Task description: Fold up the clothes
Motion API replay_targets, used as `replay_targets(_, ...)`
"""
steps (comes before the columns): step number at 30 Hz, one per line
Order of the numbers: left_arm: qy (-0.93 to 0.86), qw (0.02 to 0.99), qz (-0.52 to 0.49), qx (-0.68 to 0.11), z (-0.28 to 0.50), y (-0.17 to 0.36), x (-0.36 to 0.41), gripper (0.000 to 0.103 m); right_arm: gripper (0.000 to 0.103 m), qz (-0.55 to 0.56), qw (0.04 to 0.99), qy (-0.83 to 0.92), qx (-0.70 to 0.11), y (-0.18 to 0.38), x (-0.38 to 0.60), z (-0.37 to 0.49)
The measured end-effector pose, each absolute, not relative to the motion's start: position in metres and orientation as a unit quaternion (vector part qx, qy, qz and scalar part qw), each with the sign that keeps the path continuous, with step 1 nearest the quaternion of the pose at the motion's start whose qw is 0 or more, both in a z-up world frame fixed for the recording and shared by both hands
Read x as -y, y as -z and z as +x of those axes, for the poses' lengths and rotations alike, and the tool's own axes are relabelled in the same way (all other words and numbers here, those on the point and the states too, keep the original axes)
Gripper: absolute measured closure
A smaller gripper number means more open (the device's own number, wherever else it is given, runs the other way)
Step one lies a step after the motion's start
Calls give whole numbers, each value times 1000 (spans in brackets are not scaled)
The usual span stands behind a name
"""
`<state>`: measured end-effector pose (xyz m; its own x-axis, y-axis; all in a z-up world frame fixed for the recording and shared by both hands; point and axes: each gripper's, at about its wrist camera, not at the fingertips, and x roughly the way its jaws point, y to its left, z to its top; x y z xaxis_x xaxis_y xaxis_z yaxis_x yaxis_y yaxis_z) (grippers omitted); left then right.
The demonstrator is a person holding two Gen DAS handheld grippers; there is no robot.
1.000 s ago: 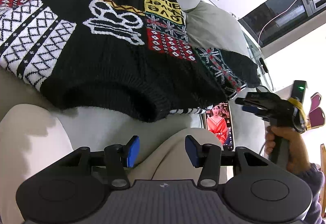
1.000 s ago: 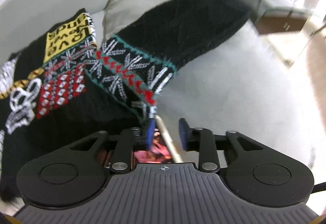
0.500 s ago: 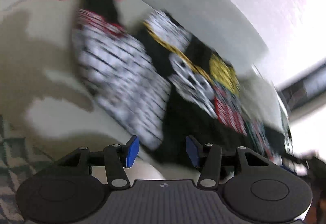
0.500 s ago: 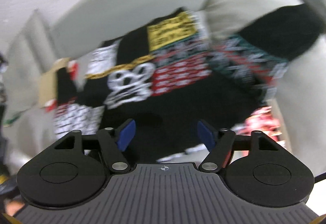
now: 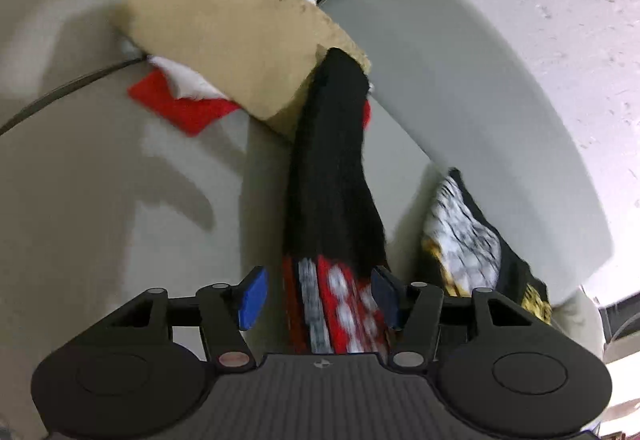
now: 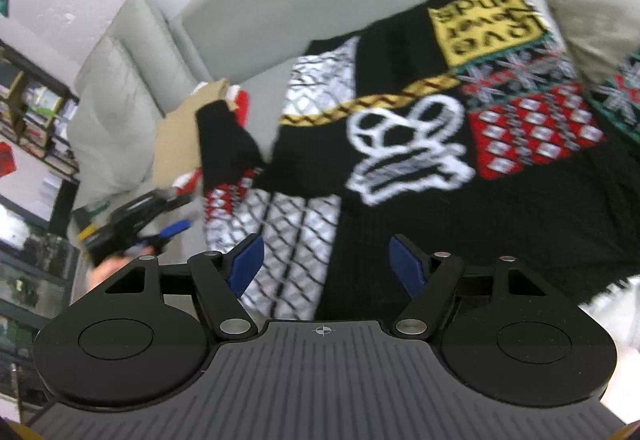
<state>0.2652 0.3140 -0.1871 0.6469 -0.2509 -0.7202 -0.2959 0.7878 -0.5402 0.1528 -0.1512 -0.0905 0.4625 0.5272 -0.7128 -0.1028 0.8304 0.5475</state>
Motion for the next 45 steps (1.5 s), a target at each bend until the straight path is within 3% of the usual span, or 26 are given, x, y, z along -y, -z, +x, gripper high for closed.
replay_targets(2, -14, 843, -340, -418, 292, 203, -321, 51, 28, 220, 829, -198, -475, 91, 141, 160)
replay_targets(4, -11, 835, -359, -417, 309, 215, -323, 65, 28, 214, 832, -200, -471, 92, 135, 162)
replay_targets(7, -22, 834, -355, -422, 329, 226, -321, 77, 28, 199, 836, -191, -474, 97, 135, 163)
replay_targets(9, -34, 840, -333, -426, 336, 227, -316, 96, 28, 194, 841, -176, -474, 100, 140, 163)
replay_targets(12, -25, 876, -294, -382, 316, 202, -304, 96, 28, 207, 844, -156, -471, 102, 151, 161)
replay_targets(17, -49, 932, -248, -261, 245, 146, -306, 96, 28, 220, 849, -156, -454, 92, 160, 149)
replay_targets(20, -82, 920, -300, -239, 207, 156, -331, 96, 28, 227, 845, -168, -453, 90, 159, 140)
replay_targets(26, -161, 825, -443, -312, 175, 230, -373, 86, 28, 237, 827, -187, -473, 86, 159, 119)
replay_targets(28, -158, 823, -454, -302, 158, 219, -373, 66, 28, 249, 829, -195, -460, 76, 171, 108)
replay_targets(34, -51, 854, -383, -349, 127, 192, -315, 52, 28, 298, 841, -176, -416, 53, 216, 83)
replay_targets(39, -25, 854, -343, -391, 128, 216, -267, 50, 28, 313, 854, -165, -381, 31, 245, 66)
replay_targets(41, -35, 860, -352, -368, 129, 223, -259, 53, 28, 312, 862, -165, -364, 20, 254, 55)
replay_targets(43, -48, 854, -366, -367, 131, 225, -255, 97, 28, 310, 869, -158, -351, 15, 264, 45)
replay_targets(45, -65, 841, -396, -362, 133, 223, -254, 98, 28, 312, 874, -151, -342, 12, 274, 36)
